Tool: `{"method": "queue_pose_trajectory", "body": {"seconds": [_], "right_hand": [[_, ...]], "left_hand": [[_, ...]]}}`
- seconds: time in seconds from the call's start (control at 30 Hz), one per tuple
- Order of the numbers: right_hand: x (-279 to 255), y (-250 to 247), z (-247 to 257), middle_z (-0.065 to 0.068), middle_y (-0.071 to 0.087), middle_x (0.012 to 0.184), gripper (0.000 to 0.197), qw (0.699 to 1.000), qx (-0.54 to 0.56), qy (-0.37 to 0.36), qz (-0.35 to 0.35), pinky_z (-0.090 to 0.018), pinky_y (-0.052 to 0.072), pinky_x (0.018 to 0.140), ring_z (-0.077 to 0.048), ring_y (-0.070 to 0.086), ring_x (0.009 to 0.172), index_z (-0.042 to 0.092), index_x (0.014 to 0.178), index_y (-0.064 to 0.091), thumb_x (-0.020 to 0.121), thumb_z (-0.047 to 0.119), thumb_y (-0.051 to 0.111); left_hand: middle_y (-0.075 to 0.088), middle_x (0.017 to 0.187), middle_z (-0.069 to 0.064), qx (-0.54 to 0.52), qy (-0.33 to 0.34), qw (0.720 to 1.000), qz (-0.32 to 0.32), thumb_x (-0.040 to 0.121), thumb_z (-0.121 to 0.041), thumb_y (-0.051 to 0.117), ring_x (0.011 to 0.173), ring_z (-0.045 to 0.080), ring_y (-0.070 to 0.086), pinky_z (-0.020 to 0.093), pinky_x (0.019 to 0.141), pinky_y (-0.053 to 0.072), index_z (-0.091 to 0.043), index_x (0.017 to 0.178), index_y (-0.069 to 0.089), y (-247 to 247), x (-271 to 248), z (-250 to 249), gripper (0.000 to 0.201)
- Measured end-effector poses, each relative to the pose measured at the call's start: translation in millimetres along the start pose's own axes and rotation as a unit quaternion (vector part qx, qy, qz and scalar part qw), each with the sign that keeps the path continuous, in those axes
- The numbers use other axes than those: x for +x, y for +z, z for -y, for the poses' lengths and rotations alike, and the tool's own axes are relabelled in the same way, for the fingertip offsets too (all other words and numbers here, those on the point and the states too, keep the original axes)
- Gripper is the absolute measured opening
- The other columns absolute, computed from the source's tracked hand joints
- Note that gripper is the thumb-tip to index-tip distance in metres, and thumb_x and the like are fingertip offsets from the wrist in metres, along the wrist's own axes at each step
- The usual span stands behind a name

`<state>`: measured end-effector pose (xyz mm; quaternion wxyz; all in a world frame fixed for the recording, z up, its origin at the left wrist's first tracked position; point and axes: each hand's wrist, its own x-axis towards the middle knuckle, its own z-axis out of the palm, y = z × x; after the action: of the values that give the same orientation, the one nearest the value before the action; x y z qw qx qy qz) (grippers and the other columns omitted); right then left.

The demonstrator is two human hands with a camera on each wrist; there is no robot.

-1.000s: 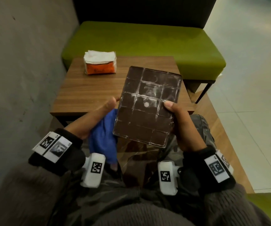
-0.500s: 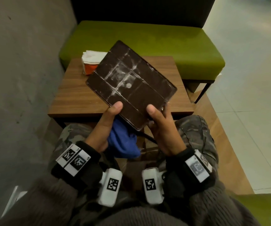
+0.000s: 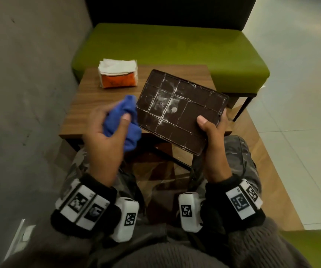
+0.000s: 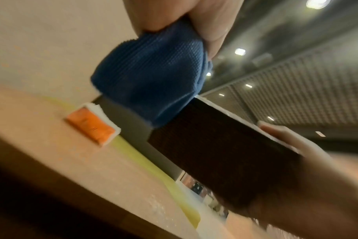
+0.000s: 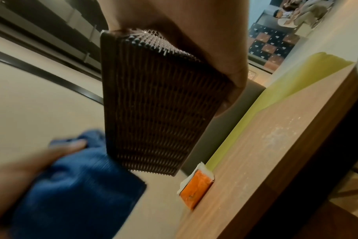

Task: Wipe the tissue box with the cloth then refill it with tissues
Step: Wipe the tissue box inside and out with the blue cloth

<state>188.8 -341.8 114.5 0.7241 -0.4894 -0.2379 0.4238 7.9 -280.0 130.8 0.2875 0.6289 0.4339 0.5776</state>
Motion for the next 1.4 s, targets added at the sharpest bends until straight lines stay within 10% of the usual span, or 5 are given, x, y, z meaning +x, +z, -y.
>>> {"method": "queue_pose_trajectory", "body": {"seconds": [0.17,0.57,1.0,1.13,1.4], "right_hand": [[0,10,-3,0.0,0.047,0.147,0.106,0.999,0.032,-0.029,-0.02,-0.053,0.044,0.106,-0.025,0.055,0.128,0.034,0.154,0.011,0.066,0.032,0.07],[-4,7,-9,0.023,0.052,0.124,0.112,0.996,-0.015,-0.073,-0.038,-0.033,0.051,0.099,0.001,0.06,0.113,0.028,0.155,0.008,0.064,0.038,0.071],[-1,13,-10,0.008,0.04,0.145,0.114,0.99,-0.063,-0.113,-0.052,-0.033,0.045,0.107,0.001,0.052,0.123,0.027,0.155,0.006,0.062,0.045,0.07],[5,16,-9,0.03,0.038,0.131,0.112,0.989,-0.068,-0.12,-0.046,-0.017,0.04,0.099,0.023,0.047,0.112,0.023,0.156,0.008,0.064,0.046,0.068],[6,14,-5,0.023,0.047,0.128,0.11,0.992,-0.042,-0.103,-0.054,-0.027,0.05,0.095,0.008,0.058,0.112,0.025,0.155,0.008,0.066,0.04,0.071]], "left_hand": [[0.051,0.109,0.011,0.148,0.229,0.944,0.184,0.081,-0.008,0.059,0.099,0.02,0.055,0.025,0.09,0.045,-0.006,0.116,0.064,21,-29,-13,0.036],[0.056,0.101,0.011,0.141,0.192,0.95,0.2,0.081,-0.008,0.057,0.09,0.02,0.057,0.026,0.082,0.047,-0.004,0.107,0.067,20,-16,-13,0.028],[0.056,0.101,0.009,0.114,0.158,0.966,0.171,0.08,-0.004,0.06,0.09,0.018,0.057,0.029,0.08,0.048,-0.003,0.108,0.067,16,-9,-9,0.028],[0.053,0.106,0.006,0.102,0.246,0.928,0.259,0.08,-0.007,0.059,0.09,0.022,0.057,0.026,0.083,0.048,-0.003,0.115,0.064,23,-37,-25,0.035],[0.054,0.105,0.007,0.124,0.241,0.921,0.281,0.079,-0.009,0.06,0.092,0.021,0.057,0.031,0.081,0.048,-0.003,0.108,0.067,14,-31,-18,0.03]]}}
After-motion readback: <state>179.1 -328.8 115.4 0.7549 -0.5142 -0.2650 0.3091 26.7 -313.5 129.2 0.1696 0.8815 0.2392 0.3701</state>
